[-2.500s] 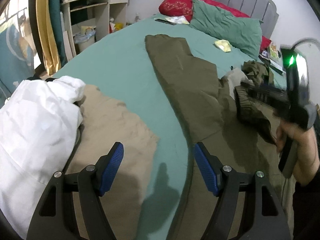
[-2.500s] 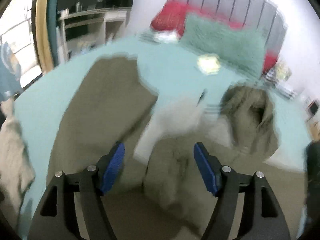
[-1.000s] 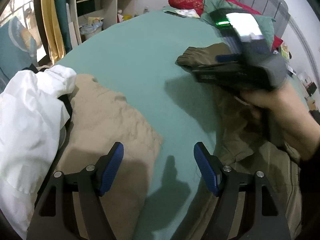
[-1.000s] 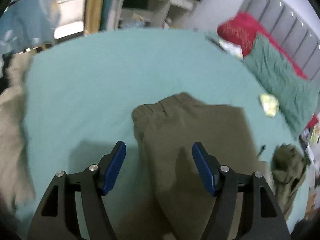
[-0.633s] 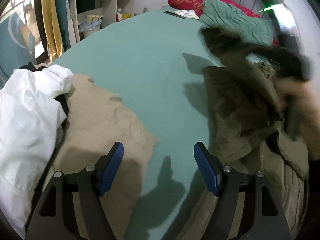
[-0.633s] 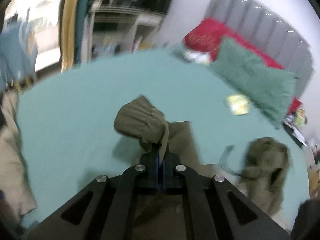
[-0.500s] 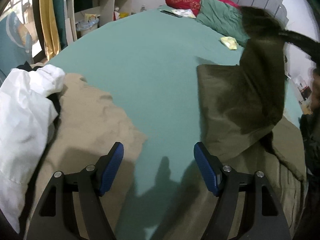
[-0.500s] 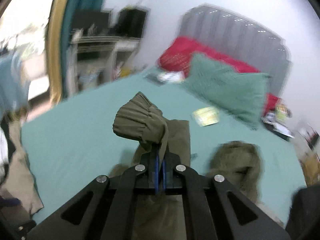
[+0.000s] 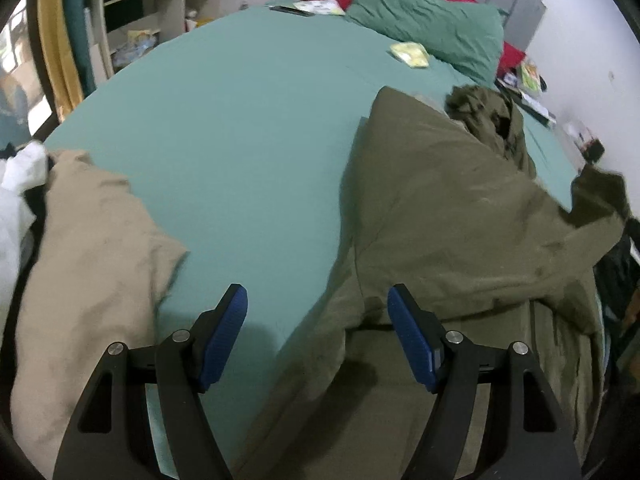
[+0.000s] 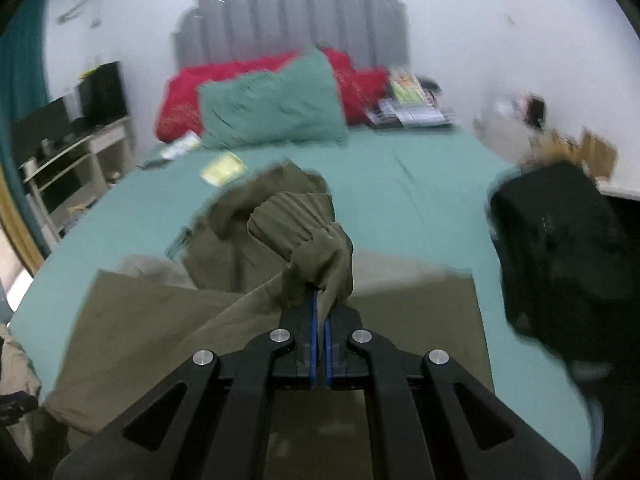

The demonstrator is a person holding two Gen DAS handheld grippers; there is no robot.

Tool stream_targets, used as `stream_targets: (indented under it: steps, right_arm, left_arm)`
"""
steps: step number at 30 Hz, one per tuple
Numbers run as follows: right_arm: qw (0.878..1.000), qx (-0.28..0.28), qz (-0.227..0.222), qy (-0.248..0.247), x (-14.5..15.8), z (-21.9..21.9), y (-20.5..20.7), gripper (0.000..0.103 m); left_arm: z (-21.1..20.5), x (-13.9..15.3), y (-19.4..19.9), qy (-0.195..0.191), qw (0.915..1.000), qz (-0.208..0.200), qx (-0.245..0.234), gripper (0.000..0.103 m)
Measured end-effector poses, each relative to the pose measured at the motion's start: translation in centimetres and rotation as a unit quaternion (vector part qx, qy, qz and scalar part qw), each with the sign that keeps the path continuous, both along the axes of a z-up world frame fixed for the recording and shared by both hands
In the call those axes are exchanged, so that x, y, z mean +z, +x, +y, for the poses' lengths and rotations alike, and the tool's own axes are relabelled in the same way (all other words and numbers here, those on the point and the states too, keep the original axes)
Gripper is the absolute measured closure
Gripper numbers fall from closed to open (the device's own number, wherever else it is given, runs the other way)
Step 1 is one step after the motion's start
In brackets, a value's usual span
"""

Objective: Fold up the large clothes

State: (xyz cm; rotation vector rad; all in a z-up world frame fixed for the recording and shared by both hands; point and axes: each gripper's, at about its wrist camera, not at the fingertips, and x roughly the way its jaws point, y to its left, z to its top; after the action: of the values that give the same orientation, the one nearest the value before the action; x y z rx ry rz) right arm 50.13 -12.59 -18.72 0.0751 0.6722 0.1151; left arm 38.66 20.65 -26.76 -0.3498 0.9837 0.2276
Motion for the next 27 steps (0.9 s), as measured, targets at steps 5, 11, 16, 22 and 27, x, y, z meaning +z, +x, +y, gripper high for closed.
stream_targets:
  steps: [5,11,16,22,27]
  right_arm:
    - [0.992,-0.038,0.11,0.048,-7.0,-4.9,-0.7,0.076]
    - [0.988,-0.098,0.121,0.016,-8.2,-9.3,-4.2,0.05]
    - [0.979,-0.182,0.08,0.035,-5.8,-13.5,-6.6,0.04]
    - [0.999,-0.05,0.009,0.002,-2.5,-9.1,-6.2,0.039]
    - [0.989,0.009,0.089,-0.118,-6.5,-3.7,-1.7,0.039]
  left_arm:
    - [-1.9,-0.9,1.0,0.014,0.9996,0.013,-0.022,0.027]
    - [-2.8,-2.3,1.6,0.025,0.9986,0.031,-0.033,0.027]
    - [-2.8,-3.0,1.9,0.032,0.9983,0.039,-0.029,0.027]
    - [-3.0,-2.9,2.0,0.034,0.9984,0.037,-0.026,0.027]
    - [-2.8,-2.4,2.1,0.054,0.9982,0.023,-0.016,0.027]
